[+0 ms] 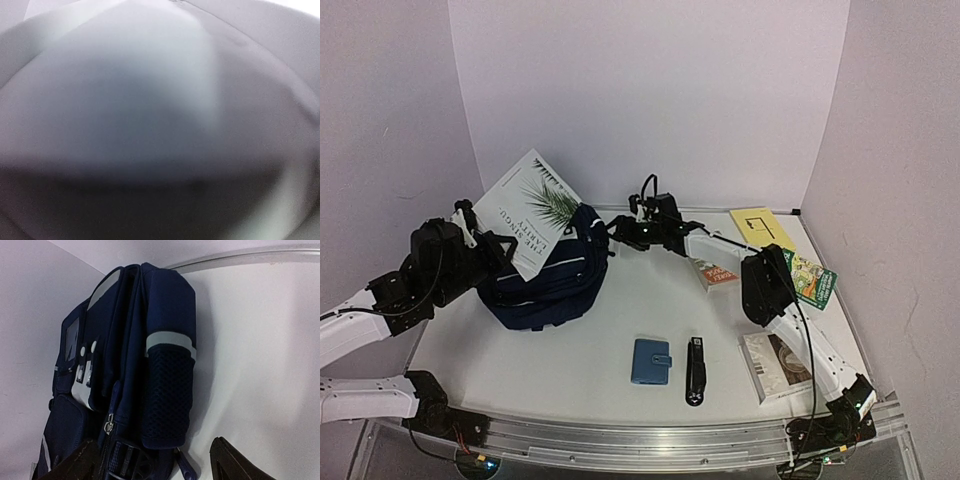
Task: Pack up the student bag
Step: Adjust the student bag at the center of the board.
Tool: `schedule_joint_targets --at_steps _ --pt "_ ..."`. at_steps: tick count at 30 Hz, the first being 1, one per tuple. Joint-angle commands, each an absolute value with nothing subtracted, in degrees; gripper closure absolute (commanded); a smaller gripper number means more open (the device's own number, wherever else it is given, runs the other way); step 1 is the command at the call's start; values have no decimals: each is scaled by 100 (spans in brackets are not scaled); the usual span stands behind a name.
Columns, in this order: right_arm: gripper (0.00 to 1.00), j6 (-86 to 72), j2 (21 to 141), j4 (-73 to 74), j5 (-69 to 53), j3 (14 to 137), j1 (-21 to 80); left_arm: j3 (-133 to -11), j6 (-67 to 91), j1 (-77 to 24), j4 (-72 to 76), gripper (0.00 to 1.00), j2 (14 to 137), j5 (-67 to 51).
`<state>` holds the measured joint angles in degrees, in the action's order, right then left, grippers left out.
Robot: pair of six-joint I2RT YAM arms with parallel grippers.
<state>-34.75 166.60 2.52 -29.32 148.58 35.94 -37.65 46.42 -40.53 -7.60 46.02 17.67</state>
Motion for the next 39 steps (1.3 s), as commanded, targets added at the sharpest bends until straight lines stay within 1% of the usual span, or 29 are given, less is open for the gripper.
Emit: schedule_joint_targets --at_steps 1,2,4,7,10,11,12,19,23,27,31,32,33,34,35,36,37,39 --pt "27 -3633 16937 -177 -2709 15129 3784 -3843 4627 -4025 -544 100 4439 1816" --pt "29 -3640 16956 -199 -2718 15142 3808 -3847 4617 -4025 -552 100 4435 1812" --pt "35 -3648 16959 -227 -2762 15140 3835 -3840 4620 -4025 -569 100 4430 1812" --pt "59 -3678 16856 -228 -2765 15078 3833 -3832 4629 -4026 -546 100 4442 1803" --pt "92 -3650 16603 -219 -2729 14852 3788 -3845 4603 -4025 -557 100 4446 1791" --pt "98 -3681 16497 -213 -2759 14747 3743 -3849 4603 -4026 -576 100 4431 1793" --pt "100 -3735 16376 -210 -2797 14563 3686 -3849 4608 -4026 -589 100 4410 1805" --pt "100 -4362 15234 -216 -2952 13010 2953 -3826 4707 -4028 -628 100 4421 1794" --pt "100 -4737 14477 -354 -2716 11685 2594 -3687 4772 -4025 -513 100 4480 1738" --pt "100 -5294 13694 -964 -2559 10198 2532 -3617 4798 -4025 -475 100 4425 1791" --pt "99 -5162 13143 -1267 -2875 9495 2693 -3679 4813 -4019 -575 100 4512 1839" --pt "86 -4933 13024 -1223 -2999 9442 2767 -3690 4806 -4019 -572 100 4540 1818" --pt "74 -4659 12908 -1153 -3119 9394 2837 -3700 4801 -4018 -566 100 4563 1799" --pt "68 -4317 12801 -1016 -3232 9377 2907 -3710 4801 -4017 -559 100 4575 1785" --pt "65 -4045 12714 -827 -3344 9425 2990 -3727 4803 -4017 -574 100 4579 1770" --pt "61 -3590 12631 -448 -3406 9535 3057 -3750 4831 -4017 -623 100 4582 1768" --pt "55 -3129 12552 -55 -3423 9639 3110 -3783 4868 -4017 -698 100 4581 1769" --pt "36 -2178 12406 705 -3274 9801 3168 -3848 4995 -4017 -903 100 4545 1782"
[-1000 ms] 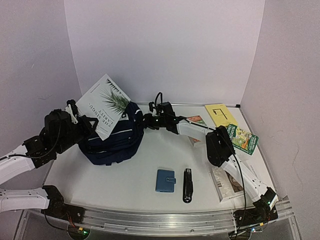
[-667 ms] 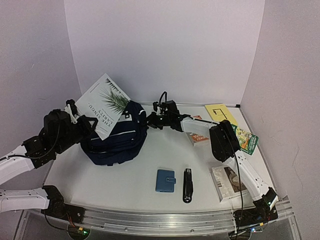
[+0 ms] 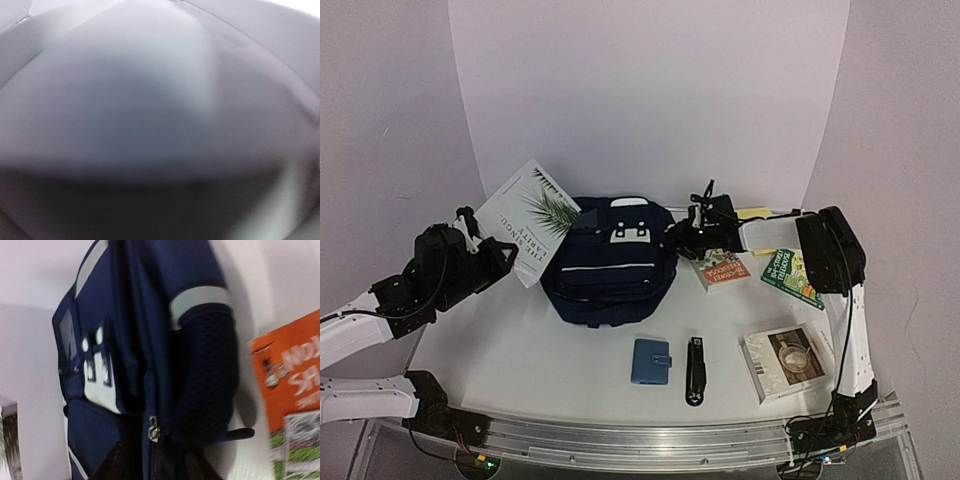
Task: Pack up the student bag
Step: Adjust the student bag at the center of the board.
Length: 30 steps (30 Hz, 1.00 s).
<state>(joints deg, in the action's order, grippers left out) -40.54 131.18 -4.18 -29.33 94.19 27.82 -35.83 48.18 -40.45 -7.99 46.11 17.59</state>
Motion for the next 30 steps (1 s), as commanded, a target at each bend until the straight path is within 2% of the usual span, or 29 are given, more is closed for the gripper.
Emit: schedule_joint_targets --at_steps 1,2,4,8,11,20,23,30 --pt "25 -1639 12348 1040 -3142 9869 3186 -3845 5089 -4017 -980 100 4498 1781" --pt "13 -1084 12295 1360 -2999 9932 3203 -3833 5188 -4017 -1050 100 4443 1777" --pt "3 76 12184 1859 -2769 9973 3238 -3737 5470 -4017 -1164 100 4253 1745" --pt "2 1768 12042 2560 -2599 10021 3449 -3492 5977 -4021 -1296 100 3853 1551" --pt "2 2380 11973 2754 -2675 10063 3759 -3434 6108 -4017 -1464 100 3671 1490" --pt "18 2858 12515 2822 -2747 10855 4834 -3475 6419 -4022 -2164 100 3168 1706" --pt "28 2827 12891 2821 -2820 11217 5050 -3713 6402 -4029 -2672 100 3231 1764" --pt "34 2836 13501 2821 -2690 11695 5413 -4040 6441 -4025 -3426 100 3019 2041"
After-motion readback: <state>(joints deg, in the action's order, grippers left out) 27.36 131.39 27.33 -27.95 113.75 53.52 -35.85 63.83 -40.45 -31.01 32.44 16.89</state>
